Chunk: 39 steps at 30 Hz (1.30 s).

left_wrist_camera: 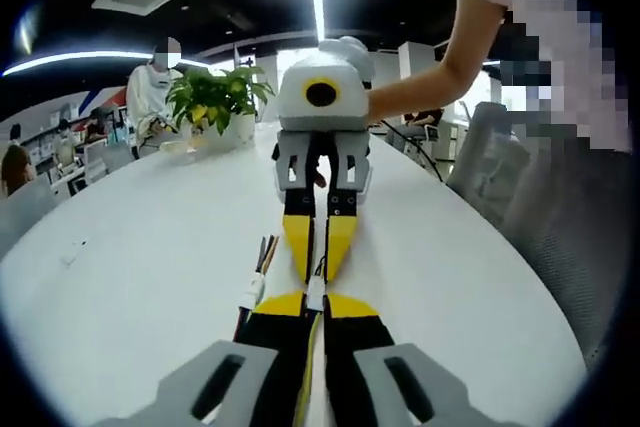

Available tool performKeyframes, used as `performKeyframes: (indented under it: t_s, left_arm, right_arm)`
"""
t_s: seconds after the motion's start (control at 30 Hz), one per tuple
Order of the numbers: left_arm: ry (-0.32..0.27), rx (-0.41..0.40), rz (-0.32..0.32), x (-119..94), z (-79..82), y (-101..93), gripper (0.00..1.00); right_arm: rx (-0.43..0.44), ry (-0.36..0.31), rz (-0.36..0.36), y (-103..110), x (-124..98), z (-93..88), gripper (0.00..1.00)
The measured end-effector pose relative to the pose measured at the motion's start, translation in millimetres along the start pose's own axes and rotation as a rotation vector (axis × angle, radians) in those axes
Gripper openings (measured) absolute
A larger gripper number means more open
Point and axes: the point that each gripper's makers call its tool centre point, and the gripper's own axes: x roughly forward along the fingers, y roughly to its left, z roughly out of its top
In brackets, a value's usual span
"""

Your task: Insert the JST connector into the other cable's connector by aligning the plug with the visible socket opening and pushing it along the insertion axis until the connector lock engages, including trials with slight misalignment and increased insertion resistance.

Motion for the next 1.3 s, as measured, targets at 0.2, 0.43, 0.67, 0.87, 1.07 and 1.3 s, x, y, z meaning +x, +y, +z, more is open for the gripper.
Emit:
performKeyframes:
  t_s: [0.2, 0.43, 0.67, 0.87, 1.07, 1.3]
  left_arm:
    - [-0.006, -0.023, 0.005, 0, -2.3, 1.7, 0.00]
    - [0.012, -0.020, 0.001, 3, -7.8, 2.2, 0.00]
    - [0.026, -0.009, -0.003, 3, -9.2, 3.7, 0.00]
    - [0.033, -0.003, 0.000, 4, -10.0, 5.6, 0.00]
    - [0.050, -0.024, 0.003, 4, -14.7, 5.4, 0.04]
    - [0.065, -0.026, 0.013, 4, -15.9, 5.6, 0.05]
  right_arm:
    - [-0.001, 0.000, -0.002, -3, 1, -0.9, 0.03]
    - [0.008, 0.013, -0.001, -6, 3, -7.1, 0.03]
    - [0.001, 0.009, -0.003, -8, 2, -7.6, 0.04]
    - [-0.006, 0.009, -0.003, -8, 3, -8.5, 0.04]
    - [-0.004, 0.015, -0.013, -9, 2, -10.3, 0.04]
    - [0.001, 0.019, -0.025, -8, 1, -10.2, 0.04]
